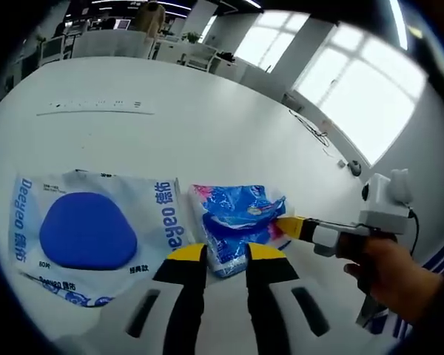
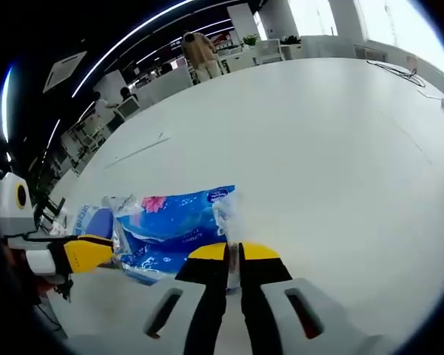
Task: Arrange the tabletop items into an orderly group along one side of the table until the central work area is clear of visible clutter.
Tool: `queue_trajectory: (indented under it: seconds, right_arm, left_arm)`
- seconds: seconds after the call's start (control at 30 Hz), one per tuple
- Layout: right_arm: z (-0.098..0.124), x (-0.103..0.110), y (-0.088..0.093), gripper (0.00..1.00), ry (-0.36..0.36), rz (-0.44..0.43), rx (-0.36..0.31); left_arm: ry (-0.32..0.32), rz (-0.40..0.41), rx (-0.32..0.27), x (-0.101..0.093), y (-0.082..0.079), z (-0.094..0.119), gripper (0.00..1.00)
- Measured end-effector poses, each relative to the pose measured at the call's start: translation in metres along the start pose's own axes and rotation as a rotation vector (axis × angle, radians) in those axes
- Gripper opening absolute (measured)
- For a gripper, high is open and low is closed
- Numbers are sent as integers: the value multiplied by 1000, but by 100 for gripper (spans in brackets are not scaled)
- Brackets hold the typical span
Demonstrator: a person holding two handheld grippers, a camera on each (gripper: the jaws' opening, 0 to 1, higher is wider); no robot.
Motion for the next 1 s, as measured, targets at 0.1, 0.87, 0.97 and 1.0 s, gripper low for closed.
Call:
queue_trajectory:
  seconds: [0.1, 0.87, 0.97, 1.0]
  right_arm:
    - [1, -1, 0, 6, 8, 2, 1]
    - [23, 4, -7, 21, -17, 5, -47]
    - [27, 8, -8, 23, -22, 13, -50]
    - [29, 9, -8, 23, -24, 15, -53]
  left_arm:
    - [5, -2, -3, -1, -1, 1, 19]
    - [68, -66, -21, -11, -4, 15, 38]
    - [75, -78, -19, -11, -4, 18, 39]
    - [76, -77, -21, -11, -4, 19, 39]
Point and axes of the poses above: the point that each gripper's makers call its tool centre point, and the gripper's own axes: z roughly backward along the fingers, x roughly to its left, y roughly out of its underside, the point moved 10 cm from there along z, roughly backward along the fingers
